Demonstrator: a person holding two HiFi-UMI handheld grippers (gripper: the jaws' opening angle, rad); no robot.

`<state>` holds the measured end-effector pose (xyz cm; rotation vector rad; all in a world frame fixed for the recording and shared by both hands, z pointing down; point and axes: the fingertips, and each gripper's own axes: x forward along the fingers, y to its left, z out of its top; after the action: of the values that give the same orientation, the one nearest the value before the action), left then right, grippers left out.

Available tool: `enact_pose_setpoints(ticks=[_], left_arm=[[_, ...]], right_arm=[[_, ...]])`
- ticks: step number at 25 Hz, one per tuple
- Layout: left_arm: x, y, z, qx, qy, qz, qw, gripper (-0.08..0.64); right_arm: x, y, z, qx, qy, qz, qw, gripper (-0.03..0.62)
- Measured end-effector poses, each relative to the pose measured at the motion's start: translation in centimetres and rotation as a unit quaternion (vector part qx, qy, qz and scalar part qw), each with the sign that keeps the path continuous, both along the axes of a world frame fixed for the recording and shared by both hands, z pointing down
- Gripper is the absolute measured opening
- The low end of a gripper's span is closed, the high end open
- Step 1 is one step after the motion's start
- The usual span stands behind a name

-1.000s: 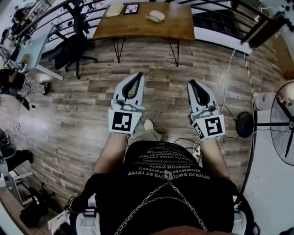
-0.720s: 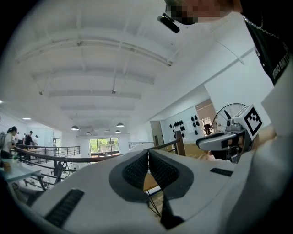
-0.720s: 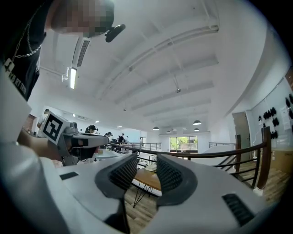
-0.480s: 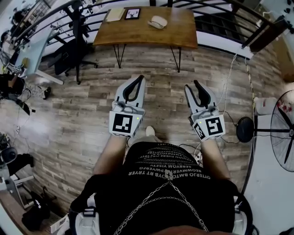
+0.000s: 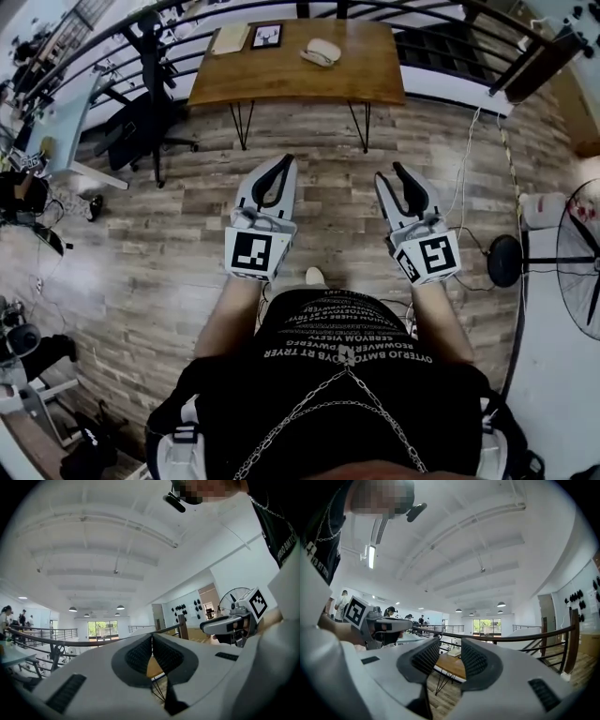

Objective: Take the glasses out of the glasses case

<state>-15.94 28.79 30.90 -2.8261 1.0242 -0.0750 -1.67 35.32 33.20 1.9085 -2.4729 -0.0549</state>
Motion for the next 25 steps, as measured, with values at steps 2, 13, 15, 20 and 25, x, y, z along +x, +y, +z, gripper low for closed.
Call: enact_pose_setpoints(ticks=[2, 13, 15, 20, 25], left_arm=[[-0.2, -0.7, 0.1, 0.000, 0.000, 0.006, 1.0000, 0.028], [-2.5, -3.2, 1.1, -0.019, 0.019, 0.020, 0.9994, 0.028], [-2.7, -3.6, 1.0, -0.019, 0.024, 0.020, 0.9993, 0.028], [-3.4, -4.4, 1.1, -0.019, 0.020, 0.014, 0.9995, 0.028], [-3.3, -5.7, 1.4, -0.023, 0.022, 0.008, 0.9995, 0.028]], right_arm=[[-0.4, -0.6, 0.1, 0.000, -0.003, 0.004, 1.000, 0.129], [-3.0, -3.2, -0.6, -0.005, -0.019, 0.001, 1.000, 0.129], [-3.0, -3.6, -1.0, -0.002, -0.017, 0.003, 1.000, 0.129], [-3.0, -4.5, -0.7, -0.003, -0.018, 0.004, 1.000, 0.129], [-2.7, -5.9, 0.0, -0.009, -0.025, -0.001, 1.000, 0.129]])
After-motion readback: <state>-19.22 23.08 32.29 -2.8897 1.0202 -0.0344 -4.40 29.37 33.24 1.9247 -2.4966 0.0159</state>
